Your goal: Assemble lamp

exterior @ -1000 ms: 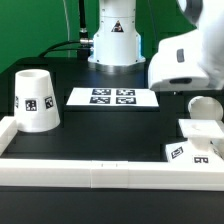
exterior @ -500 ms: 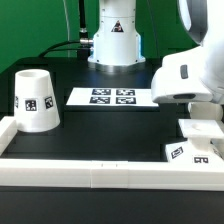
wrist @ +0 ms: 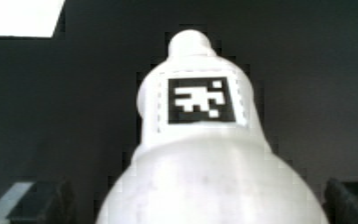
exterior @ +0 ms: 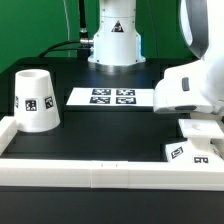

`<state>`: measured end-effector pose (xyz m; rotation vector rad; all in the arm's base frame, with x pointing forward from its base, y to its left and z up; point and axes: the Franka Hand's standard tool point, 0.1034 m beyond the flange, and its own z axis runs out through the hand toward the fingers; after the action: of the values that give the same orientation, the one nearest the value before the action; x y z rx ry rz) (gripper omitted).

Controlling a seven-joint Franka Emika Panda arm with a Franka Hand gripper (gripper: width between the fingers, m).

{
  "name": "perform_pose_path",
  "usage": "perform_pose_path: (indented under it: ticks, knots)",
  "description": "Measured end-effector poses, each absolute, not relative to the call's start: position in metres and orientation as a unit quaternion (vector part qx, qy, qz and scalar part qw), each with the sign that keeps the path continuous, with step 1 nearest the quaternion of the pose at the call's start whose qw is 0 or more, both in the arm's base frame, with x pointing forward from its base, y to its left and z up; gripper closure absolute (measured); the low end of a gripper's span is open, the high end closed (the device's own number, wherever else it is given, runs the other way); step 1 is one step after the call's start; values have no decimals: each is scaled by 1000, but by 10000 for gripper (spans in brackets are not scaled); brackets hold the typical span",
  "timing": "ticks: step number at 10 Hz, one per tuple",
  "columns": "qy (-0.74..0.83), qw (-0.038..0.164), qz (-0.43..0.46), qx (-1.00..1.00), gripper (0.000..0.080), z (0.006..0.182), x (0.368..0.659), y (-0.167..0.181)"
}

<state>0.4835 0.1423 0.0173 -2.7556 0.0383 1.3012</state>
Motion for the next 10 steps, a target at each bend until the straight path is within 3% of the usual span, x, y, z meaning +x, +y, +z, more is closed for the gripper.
perform_pose_path:
  ticks: [4, 5, 10]
  knots:
    - [15, 48, 420, -906, 101, 7, 484, 142]
    - [15, 48, 420, -906, 218, 7, 484, 142]
    - [14, 50, 415, -908, 224, 13, 488, 139]
